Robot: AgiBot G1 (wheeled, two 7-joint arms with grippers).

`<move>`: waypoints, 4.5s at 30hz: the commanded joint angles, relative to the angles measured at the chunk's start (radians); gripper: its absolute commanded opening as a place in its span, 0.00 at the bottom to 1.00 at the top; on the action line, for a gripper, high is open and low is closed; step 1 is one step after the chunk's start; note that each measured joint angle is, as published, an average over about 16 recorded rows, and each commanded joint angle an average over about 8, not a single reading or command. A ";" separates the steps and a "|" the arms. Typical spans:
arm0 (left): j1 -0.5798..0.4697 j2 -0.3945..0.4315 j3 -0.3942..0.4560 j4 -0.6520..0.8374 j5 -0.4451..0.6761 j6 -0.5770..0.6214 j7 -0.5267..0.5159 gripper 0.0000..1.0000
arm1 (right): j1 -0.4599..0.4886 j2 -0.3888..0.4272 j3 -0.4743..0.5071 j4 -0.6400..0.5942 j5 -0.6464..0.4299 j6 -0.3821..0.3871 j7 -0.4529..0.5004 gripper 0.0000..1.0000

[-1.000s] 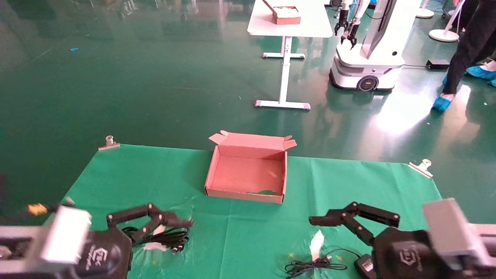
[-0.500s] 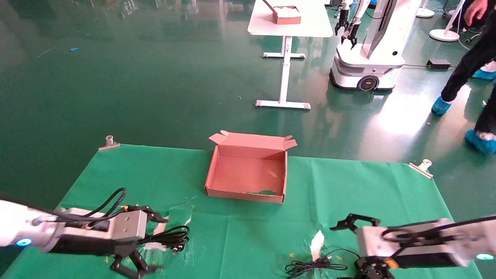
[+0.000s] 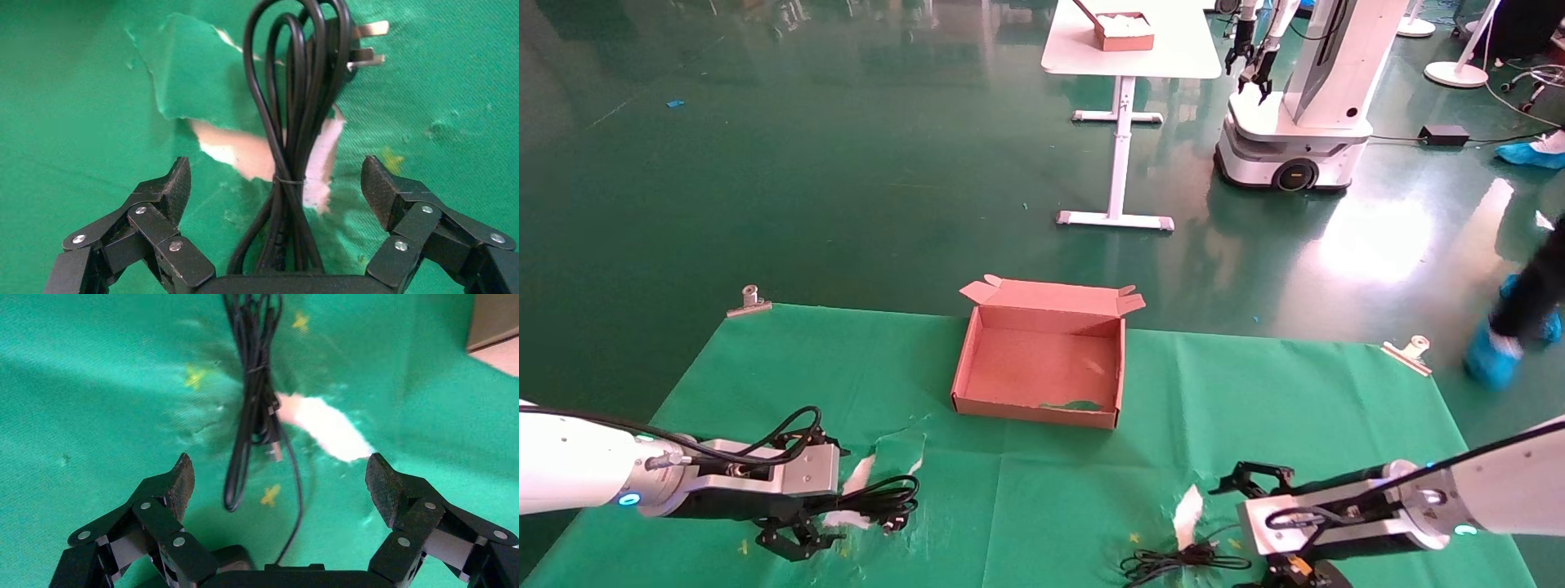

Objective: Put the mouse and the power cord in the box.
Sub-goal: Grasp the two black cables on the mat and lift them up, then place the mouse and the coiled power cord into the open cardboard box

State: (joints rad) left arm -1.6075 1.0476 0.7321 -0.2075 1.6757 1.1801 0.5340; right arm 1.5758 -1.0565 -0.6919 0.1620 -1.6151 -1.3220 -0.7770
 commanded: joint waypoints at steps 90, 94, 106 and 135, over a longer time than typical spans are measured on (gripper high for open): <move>-0.313 -0.009 -0.239 0.250 -0.349 0.163 -0.431 0.00 | 0.098 -0.302 0.158 -0.127 0.220 0.544 0.105 0.00; -0.299 -0.027 -0.226 0.258 -0.329 0.216 -0.419 0.00 | 0.086 -0.306 0.144 -0.066 0.213 0.534 0.101 0.00; -0.284 -0.003 -0.233 0.294 -0.337 0.252 -0.386 0.00 | 0.175 -0.297 0.124 -0.004 0.258 0.518 0.148 0.00; -0.332 0.055 -0.229 0.463 -0.330 0.304 -0.234 0.00 | 0.158 -0.261 0.151 -0.174 0.334 0.280 0.277 0.26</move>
State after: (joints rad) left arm -1.9376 1.1002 0.5048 0.2645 1.3490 1.4878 0.3044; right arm 1.7399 -1.3160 -0.5449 -0.0077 -1.2875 -1.0453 -0.5004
